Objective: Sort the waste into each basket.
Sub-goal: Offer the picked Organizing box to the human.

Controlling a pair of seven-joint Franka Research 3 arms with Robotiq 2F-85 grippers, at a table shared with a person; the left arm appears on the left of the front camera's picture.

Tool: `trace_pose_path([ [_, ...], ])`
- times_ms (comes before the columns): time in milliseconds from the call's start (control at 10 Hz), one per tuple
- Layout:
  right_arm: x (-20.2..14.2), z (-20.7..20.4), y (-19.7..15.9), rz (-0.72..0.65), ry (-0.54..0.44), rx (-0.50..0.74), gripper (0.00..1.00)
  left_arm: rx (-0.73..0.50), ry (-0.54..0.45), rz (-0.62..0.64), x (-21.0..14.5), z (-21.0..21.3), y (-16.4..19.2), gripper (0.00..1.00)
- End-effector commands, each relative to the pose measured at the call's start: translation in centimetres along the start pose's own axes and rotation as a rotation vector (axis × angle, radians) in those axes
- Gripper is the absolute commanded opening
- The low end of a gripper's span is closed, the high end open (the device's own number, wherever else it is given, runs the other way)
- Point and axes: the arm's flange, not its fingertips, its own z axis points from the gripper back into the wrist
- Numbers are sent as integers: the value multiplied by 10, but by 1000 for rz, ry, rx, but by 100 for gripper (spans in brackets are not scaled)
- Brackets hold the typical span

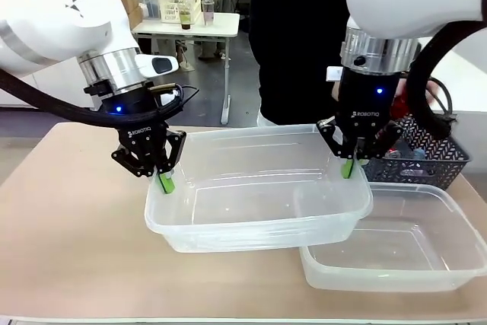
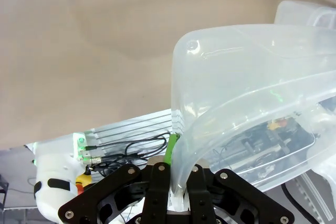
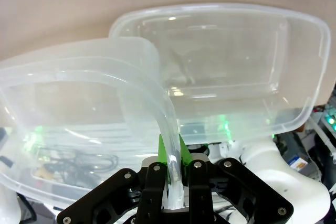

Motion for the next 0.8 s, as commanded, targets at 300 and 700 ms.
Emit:
trace_pose_path([
  [300, -1, -2, -2, -7, -10, 9, 6, -14, 9, -1, -5, 1, -3, 4],
  [700, -1, -2, -2, -7, -10, 9, 6, -14, 9, -1, -5, 1, -3, 4],
])
